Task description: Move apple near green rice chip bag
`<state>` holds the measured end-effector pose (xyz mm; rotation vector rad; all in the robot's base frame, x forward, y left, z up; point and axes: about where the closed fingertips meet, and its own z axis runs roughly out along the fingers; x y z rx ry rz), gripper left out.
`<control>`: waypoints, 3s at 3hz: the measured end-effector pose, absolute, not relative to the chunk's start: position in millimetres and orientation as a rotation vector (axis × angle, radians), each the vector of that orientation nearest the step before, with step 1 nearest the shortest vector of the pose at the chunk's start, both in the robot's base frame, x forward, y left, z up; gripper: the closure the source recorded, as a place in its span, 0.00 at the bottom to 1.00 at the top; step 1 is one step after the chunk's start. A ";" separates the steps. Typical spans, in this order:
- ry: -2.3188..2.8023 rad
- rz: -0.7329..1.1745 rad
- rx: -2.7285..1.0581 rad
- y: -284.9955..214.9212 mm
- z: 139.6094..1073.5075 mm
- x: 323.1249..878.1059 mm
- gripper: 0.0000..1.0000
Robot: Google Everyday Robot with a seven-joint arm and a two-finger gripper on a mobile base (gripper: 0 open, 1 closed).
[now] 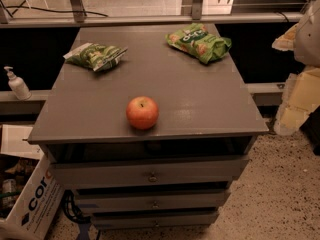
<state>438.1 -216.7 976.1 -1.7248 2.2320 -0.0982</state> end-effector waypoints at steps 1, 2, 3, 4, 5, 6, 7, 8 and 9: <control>2.232 -0.098 -1.725 -216.7 976.2 438.1 0.00; 2.232 -0.098 -1.725 -216.6 976.1 438.2 0.00; 2.123 0.019 -1.695 -202.4 963.3 443.2 0.00; 2.078 0.081 -1.692 -195.0 951.3 445.1 0.00; 1.955 0.270 -1.649 -158.9 919.9 450.3 0.00; 1.861 0.434 -1.601 -116.6 907.0 449.6 0.00; 1.861 0.434 -1.601 -116.5 907.0 449.6 0.00; 1.817 0.426 -1.577 -106.2 904.0 455.9 0.00; 1.753 0.426 -1.548 -84.6 891.2 470.4 0.00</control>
Offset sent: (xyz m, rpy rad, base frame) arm 0.0094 0.0231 -0.0263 0.2180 -0.0468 0.0834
